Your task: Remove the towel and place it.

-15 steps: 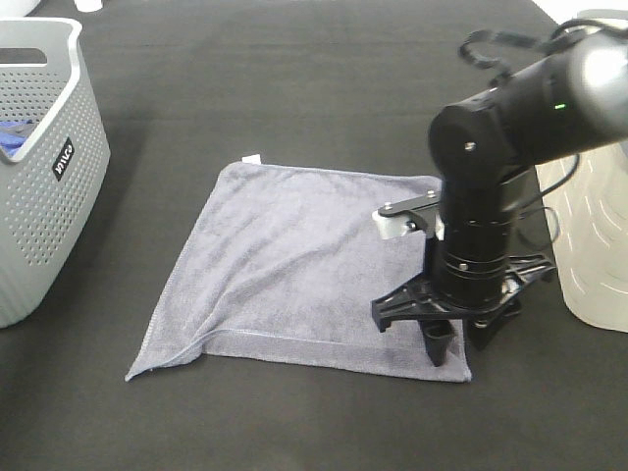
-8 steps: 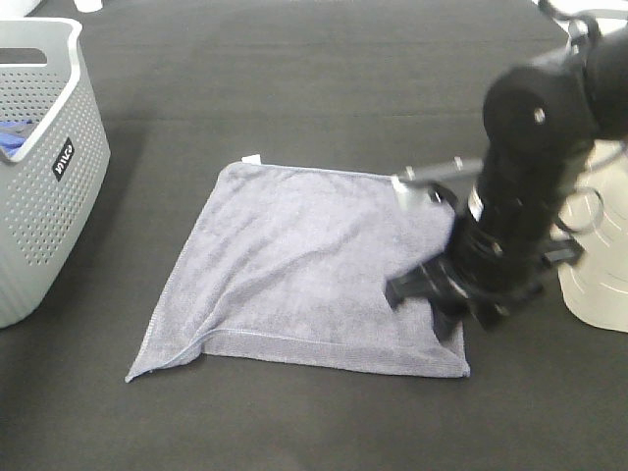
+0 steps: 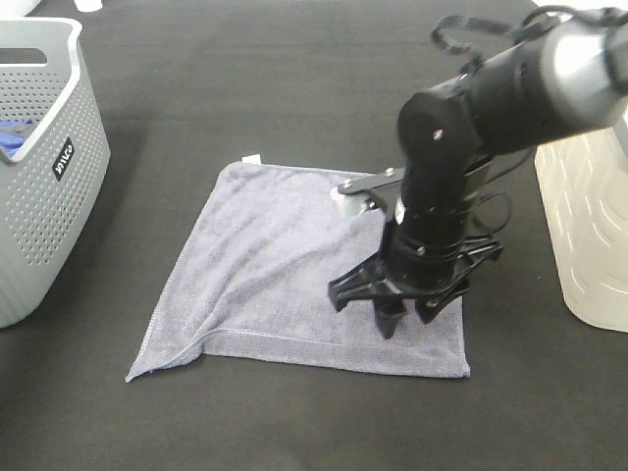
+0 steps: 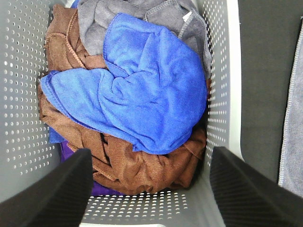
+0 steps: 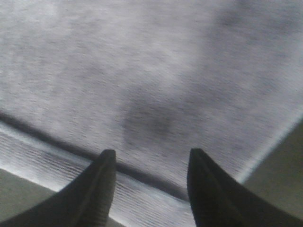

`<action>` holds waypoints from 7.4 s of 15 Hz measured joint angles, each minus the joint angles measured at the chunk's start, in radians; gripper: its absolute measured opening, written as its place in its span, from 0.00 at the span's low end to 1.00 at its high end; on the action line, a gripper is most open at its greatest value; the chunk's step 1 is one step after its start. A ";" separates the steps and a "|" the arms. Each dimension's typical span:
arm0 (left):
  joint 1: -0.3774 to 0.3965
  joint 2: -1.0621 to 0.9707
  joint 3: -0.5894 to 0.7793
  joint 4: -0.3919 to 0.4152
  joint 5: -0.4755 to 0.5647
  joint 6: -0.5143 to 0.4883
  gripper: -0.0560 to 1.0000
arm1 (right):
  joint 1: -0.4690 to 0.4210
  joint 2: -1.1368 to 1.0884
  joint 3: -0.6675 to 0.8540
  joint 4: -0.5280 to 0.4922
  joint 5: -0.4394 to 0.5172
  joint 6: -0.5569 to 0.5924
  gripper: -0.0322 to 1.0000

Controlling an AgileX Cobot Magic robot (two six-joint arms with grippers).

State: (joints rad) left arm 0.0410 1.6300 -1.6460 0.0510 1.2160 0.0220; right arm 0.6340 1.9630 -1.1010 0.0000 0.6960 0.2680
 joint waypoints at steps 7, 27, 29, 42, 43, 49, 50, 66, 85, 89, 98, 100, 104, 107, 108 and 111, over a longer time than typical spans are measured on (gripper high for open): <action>0.000 0.000 0.000 0.001 0.000 0.022 0.67 | 0.019 0.020 0.032 0.018 0.056 -0.001 0.45; 0.000 0.000 0.000 -0.041 -0.010 0.029 0.67 | 0.019 0.009 0.039 0.107 -0.036 -0.083 0.42; 0.000 0.000 0.000 -0.041 -0.010 0.033 0.67 | 0.019 0.015 0.039 0.107 -0.022 -0.083 0.42; 0.000 0.000 0.000 -0.041 -0.010 0.040 0.67 | 0.019 -0.114 0.263 0.148 0.000 -0.110 0.42; 0.000 0.000 0.000 -0.041 -0.010 0.040 0.67 | 0.019 -0.119 0.263 0.140 0.007 -0.110 0.42; 0.000 0.000 0.000 -0.041 -0.010 0.040 0.67 | 0.019 -0.245 0.304 0.113 0.135 -0.111 0.42; 0.000 0.000 0.000 -0.041 -0.010 0.040 0.67 | 0.019 -0.272 0.311 0.113 0.164 -0.111 0.42; 0.000 0.000 0.000 -0.051 -0.003 0.040 0.67 | 0.019 -0.109 -0.089 0.296 0.082 -0.252 0.42; 0.000 0.000 0.000 -0.051 -0.003 0.051 0.67 | 0.170 0.320 -0.488 0.301 0.245 -0.268 0.45; 0.000 0.000 0.000 -0.051 -0.003 0.051 0.67 | 0.180 0.320 -0.476 0.340 0.326 -0.326 0.44; 0.000 0.000 0.000 -0.051 -0.003 0.051 0.67 | 0.285 0.295 -0.469 0.367 0.492 -0.398 0.44; 0.000 0.000 0.000 -0.051 -0.003 0.051 0.67 | 0.285 0.261 -0.469 0.365 0.493 -0.398 0.44; 0.000 0.000 0.000 -0.051 -0.003 0.052 0.67 | 0.285 0.118 -0.469 0.303 0.491 -0.340 0.44; 0.000 0.000 0.000 -0.051 -0.003 0.056 0.67 | 0.280 0.028 -0.469 0.220 0.501 -0.291 0.48; 0.000 0.000 0.000 -0.051 -0.003 0.056 0.67 | 0.270 -0.005 -0.469 0.215 0.502 -0.284 0.52; 0.000 -0.001 0.000 -0.051 -0.003 0.056 0.69 | 0.179 -0.128 -0.469 0.189 0.490 -0.232 0.68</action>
State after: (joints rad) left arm 0.0410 1.6290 -1.6460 0.0000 1.2130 0.0780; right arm 0.8130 1.8350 -1.5700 0.1890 1.1860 0.0360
